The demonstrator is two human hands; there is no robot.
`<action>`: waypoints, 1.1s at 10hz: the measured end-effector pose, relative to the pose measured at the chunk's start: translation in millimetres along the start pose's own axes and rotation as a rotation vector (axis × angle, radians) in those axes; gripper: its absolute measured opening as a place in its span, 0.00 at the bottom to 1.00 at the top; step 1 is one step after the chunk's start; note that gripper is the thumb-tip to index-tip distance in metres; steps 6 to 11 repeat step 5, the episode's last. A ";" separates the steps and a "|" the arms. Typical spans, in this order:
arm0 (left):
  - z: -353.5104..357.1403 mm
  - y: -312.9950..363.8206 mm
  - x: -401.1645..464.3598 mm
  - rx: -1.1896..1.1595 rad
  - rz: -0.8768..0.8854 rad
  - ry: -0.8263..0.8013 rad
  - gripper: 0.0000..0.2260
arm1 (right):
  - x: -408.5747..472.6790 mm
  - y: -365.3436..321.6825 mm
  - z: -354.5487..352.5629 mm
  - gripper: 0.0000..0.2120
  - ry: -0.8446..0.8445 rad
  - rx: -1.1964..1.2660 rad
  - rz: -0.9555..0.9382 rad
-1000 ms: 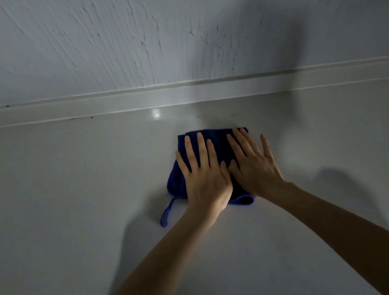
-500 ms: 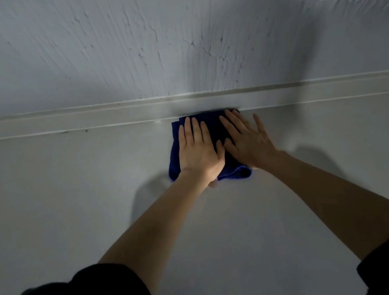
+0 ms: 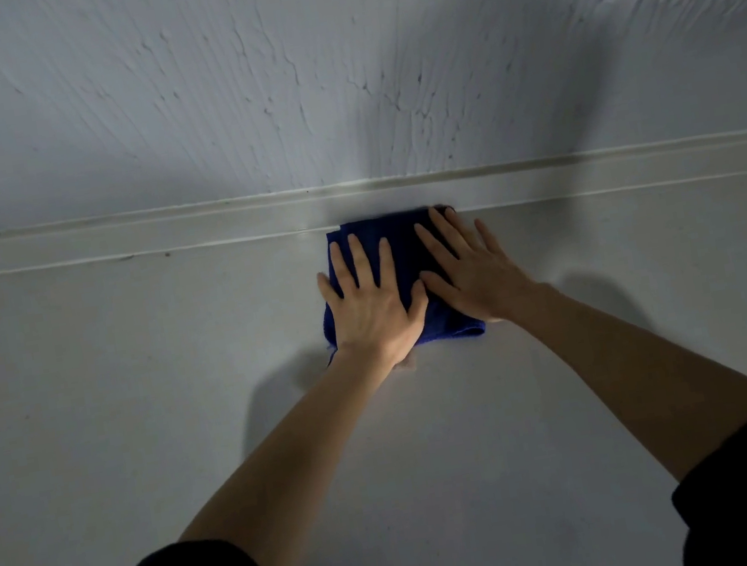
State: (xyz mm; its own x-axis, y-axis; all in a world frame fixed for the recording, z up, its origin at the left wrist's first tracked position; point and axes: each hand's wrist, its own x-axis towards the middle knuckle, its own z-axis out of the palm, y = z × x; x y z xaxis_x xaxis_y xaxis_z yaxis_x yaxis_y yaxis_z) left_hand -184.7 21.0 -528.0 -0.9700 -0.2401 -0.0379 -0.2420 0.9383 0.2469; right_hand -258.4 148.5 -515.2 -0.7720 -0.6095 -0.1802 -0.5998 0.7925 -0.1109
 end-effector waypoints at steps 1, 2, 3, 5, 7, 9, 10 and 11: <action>-1.3 -1.6 -1.2 -0.015 -0.002 -0.028 0.30 | -5.1 -0.5 -0.4 0.28 -0.009 -0.008 0.005; -9.0 -4.7 -5.1 -0.018 0.002 -0.097 0.29 | -19.4 -3.1 0.1 0.28 -0.018 0.039 0.059; -14.9 -7.5 -13.5 0.026 0.002 -0.154 0.27 | -32.4 -8.8 0.1 0.28 -0.043 0.066 0.110; -37.5 -19.5 -36.2 0.062 0.006 -0.312 0.25 | -56.9 -21.7 -15.5 0.31 -0.213 0.106 0.143; -37.5 -19.5 -36.2 0.062 0.006 -0.312 0.25 | -56.9 -21.7 -15.5 0.31 -0.213 0.106 0.143; -37.5 -19.5 -36.2 0.062 0.006 -0.312 0.25 | -56.9 -21.7 -15.5 0.31 -0.213 0.106 0.143; -37.5 -19.5 -36.2 0.062 0.006 -0.312 0.25 | -56.9 -21.7 -15.5 0.31 -0.213 0.106 0.143; -37.5 -19.5 -36.2 0.062 0.006 -0.312 0.25 | -56.9 -21.7 -15.5 0.31 -0.213 0.106 0.143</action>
